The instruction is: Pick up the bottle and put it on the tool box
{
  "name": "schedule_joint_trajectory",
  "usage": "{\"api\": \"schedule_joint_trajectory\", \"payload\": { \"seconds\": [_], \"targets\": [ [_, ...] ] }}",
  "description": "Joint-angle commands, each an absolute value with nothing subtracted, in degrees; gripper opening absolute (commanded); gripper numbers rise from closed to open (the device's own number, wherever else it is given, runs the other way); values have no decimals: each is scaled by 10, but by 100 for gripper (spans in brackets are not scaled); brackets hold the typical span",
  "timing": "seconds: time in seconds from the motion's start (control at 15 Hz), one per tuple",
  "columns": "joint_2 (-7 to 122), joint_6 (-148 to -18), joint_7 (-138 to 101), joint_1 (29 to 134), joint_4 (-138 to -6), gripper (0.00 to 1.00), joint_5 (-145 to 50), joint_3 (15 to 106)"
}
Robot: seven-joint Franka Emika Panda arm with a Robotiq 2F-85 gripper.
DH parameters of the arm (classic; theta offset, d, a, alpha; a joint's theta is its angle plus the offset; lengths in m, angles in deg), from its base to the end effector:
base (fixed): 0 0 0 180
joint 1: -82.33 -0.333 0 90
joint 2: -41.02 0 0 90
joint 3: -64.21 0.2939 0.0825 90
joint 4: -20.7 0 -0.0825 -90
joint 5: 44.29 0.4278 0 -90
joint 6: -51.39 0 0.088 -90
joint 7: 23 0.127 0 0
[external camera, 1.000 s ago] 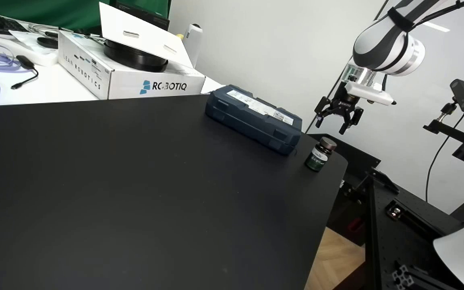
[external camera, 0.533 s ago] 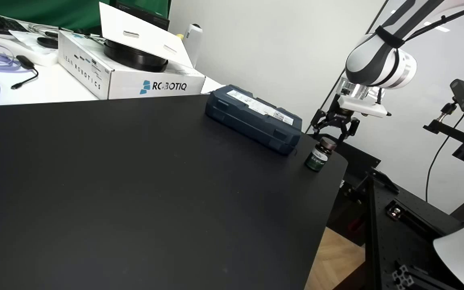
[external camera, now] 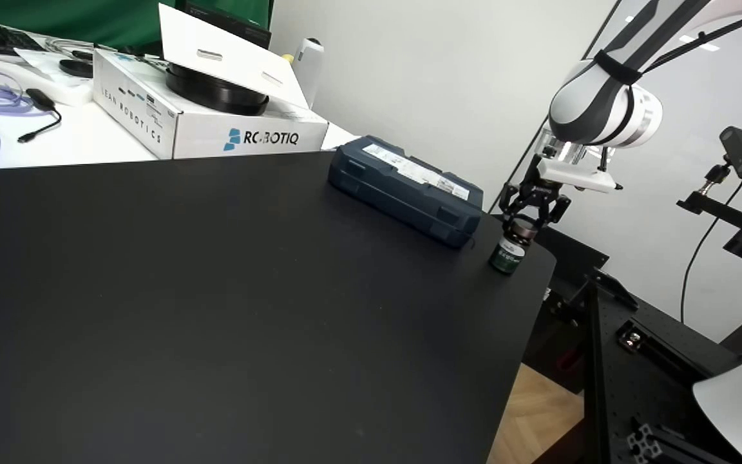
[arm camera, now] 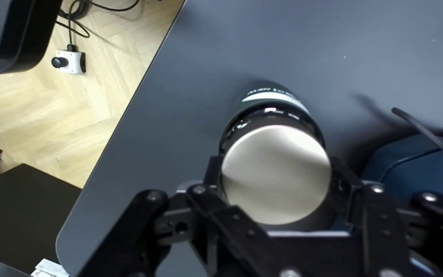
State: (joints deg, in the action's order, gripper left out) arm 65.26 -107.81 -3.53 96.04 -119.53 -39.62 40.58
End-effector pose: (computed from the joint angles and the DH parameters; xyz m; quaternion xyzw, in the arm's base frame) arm 0.3587 -0.3148 0.0617 0.8653 -0.4958 -0.0361 0.0648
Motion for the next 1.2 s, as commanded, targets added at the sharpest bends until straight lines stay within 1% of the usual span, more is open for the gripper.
{"api": "schedule_joint_trajectory", "payload": {
  "seconds": [0.0,0.13,0.2,0.6,1.13],
  "targets": [
    [650,-1052,-19,947,-1189,42,-398,394],
    [632,-1026,-19,941,-1191,39,-405,391],
    [622,-1019,-19,940,-1192,37,-407,390],
    [548,-939,-24,940,-1199,36,-422,393],
    [470,-901,-43,957,-1180,36,-426,417]
  ]
}}
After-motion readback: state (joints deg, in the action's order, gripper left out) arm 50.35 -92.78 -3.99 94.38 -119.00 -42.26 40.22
